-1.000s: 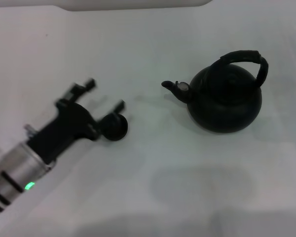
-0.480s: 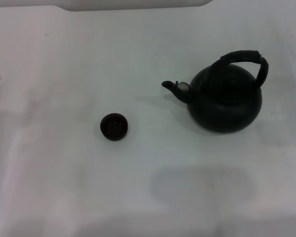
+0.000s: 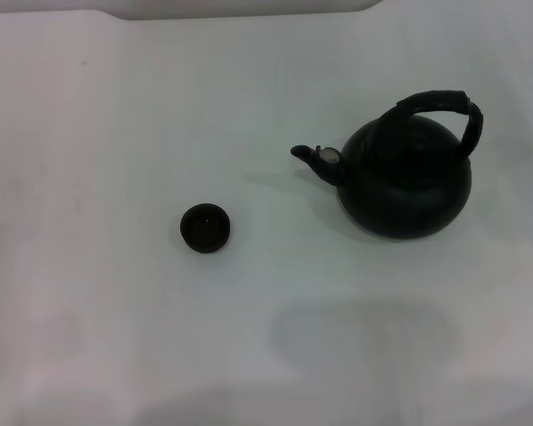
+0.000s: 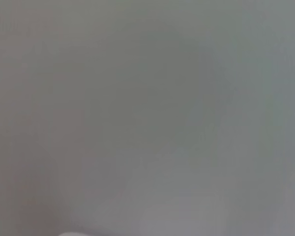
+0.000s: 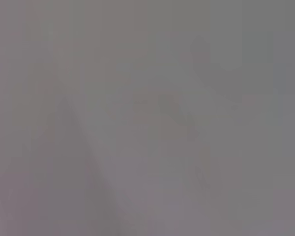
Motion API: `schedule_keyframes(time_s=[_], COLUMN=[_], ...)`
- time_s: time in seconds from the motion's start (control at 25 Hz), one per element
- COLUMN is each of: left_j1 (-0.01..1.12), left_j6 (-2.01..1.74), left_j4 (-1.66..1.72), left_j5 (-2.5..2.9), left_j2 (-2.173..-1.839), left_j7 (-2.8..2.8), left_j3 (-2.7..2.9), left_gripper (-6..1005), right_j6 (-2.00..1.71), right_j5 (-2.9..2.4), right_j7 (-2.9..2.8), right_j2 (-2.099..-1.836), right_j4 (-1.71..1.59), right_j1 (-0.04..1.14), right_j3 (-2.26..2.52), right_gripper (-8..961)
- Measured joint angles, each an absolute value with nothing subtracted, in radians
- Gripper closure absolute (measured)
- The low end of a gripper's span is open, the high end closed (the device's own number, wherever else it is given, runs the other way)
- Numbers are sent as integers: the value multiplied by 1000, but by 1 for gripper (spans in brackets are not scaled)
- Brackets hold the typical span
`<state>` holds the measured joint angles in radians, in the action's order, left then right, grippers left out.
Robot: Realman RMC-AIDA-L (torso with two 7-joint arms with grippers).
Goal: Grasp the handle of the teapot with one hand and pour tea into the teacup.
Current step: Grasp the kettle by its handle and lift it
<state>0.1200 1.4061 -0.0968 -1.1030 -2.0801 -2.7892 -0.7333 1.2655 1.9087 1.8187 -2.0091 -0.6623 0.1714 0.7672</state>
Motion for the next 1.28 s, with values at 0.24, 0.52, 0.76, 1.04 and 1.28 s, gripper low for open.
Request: schedule_keyframes(time_s=[0.24,0.52,0.76,1.04,1.28], left_j1=[131,149,167,192,204], left_j6=[1370,1349,1339,1336,1332], left_j4=[-85,-84,-85,-84,-84], left_j5=[-1118,-1119,-1121,-1121,-1121], left_j2=[-2079,-2078,-2078,-2078,-2077], left_j7=[-2790,-2790,-2790,-2791,-2792], left_j3=[-733,-733,-733,-733,-733], left_gripper=[122,121,121,121,121], right_j6=[1116,1100,1244,1293,1286], right_j5=[1534,1231,975,717,685], right_j7=[1357,963,687,409,302], right_j2=[-2017,-2017,-2017,-2018,-2017], right_j4=[-1111,-1468,-1748,-1991,-2024], right_j1=[109,67,51,-9,-70], right_j3=[872,935,1003,1218,1332], right_gripper=[307,309,311,312,315])
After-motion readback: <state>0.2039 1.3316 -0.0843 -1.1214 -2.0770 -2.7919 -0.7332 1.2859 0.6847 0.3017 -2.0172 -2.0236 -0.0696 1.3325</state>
